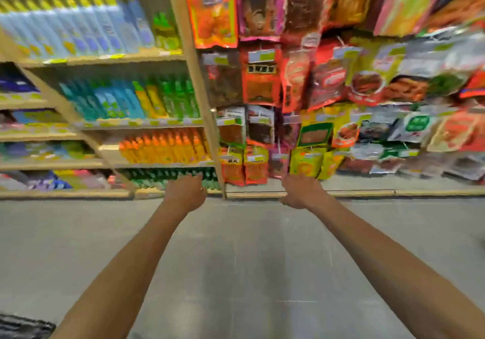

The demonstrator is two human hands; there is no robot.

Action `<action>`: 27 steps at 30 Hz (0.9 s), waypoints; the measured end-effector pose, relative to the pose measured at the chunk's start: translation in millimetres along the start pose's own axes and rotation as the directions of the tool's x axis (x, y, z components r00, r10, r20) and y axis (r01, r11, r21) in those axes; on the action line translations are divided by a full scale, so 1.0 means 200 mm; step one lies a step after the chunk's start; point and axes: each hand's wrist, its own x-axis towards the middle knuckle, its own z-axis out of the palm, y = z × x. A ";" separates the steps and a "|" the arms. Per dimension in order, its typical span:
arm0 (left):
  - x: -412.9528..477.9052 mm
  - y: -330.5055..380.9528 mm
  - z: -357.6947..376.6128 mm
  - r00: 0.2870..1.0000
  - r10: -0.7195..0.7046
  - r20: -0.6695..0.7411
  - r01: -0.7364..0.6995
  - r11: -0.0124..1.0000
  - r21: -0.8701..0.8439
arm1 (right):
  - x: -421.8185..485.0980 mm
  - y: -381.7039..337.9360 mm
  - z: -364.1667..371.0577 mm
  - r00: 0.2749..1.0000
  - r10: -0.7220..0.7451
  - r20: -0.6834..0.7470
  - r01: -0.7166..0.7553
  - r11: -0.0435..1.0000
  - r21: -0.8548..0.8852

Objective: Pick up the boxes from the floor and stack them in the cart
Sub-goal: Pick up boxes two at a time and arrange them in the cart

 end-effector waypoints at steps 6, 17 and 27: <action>0.30 0.96 -0.21 0.911 0.402 -0.086 -0.395 0.914 0.092 | -0.40 0.88 0.16 0.911 0.391 0.128 -0.407 0.903 0.139; 0.56 2.47 -0.24 0.524 0.851 -0.031 -0.838 0.521 0.163 | -1.02 1.79 0.52 0.596 0.744 0.302 -0.802 0.534 0.267; 0.88 3.78 -0.42 0.208 0.957 0.201 -0.964 0.165 0.210 | -1.28 2.61 0.62 0.296 0.866 0.404 -0.926 0.157 0.343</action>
